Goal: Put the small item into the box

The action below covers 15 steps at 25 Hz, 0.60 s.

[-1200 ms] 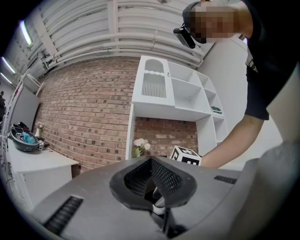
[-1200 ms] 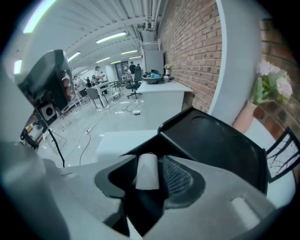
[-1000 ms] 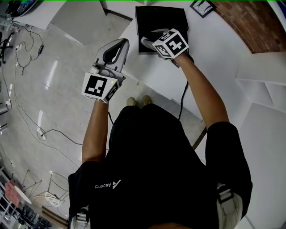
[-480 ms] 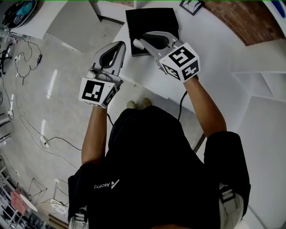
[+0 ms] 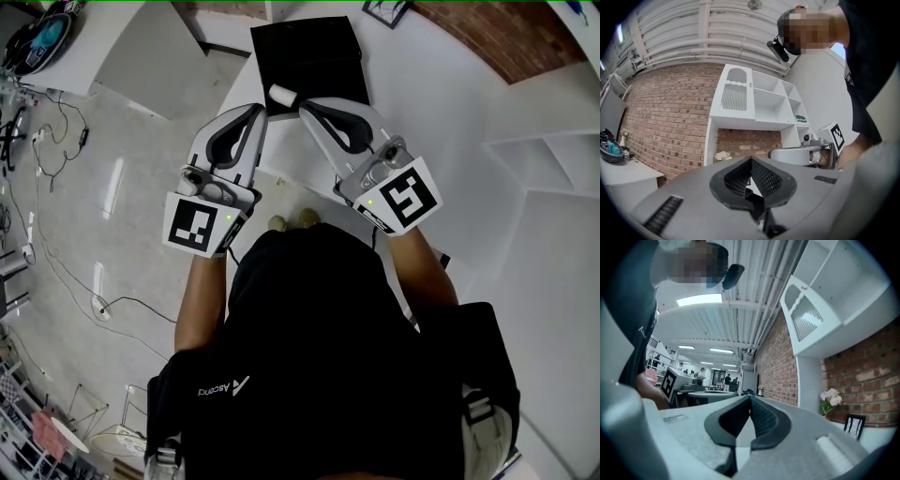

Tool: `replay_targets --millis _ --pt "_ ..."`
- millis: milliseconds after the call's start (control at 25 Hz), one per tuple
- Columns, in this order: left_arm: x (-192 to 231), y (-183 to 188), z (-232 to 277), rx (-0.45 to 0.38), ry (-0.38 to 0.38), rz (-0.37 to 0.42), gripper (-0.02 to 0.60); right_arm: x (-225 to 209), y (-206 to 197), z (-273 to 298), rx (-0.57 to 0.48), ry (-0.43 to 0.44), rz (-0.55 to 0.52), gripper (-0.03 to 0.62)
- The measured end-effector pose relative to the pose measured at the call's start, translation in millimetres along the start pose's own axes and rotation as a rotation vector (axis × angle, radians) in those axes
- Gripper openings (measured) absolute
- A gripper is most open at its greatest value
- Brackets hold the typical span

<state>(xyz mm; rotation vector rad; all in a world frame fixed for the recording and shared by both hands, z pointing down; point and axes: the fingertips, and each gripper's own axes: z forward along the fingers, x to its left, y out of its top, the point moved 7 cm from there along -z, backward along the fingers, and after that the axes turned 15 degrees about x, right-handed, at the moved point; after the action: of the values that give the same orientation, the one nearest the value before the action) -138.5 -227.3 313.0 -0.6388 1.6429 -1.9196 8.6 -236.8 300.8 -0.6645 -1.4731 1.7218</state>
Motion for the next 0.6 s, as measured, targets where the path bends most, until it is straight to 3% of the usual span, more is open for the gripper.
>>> replay_targets --millis 320,600 --pt "-13 2 -8 -0.007 0.000 0.016 -0.002 12 3 -20 -0.106 -0.023 0.017 0.002" --pt "-18 5 -10 -0.015 0.006 0.017 -0.002 14 2 -27 -0.107 -0.024 0.015 0.000"
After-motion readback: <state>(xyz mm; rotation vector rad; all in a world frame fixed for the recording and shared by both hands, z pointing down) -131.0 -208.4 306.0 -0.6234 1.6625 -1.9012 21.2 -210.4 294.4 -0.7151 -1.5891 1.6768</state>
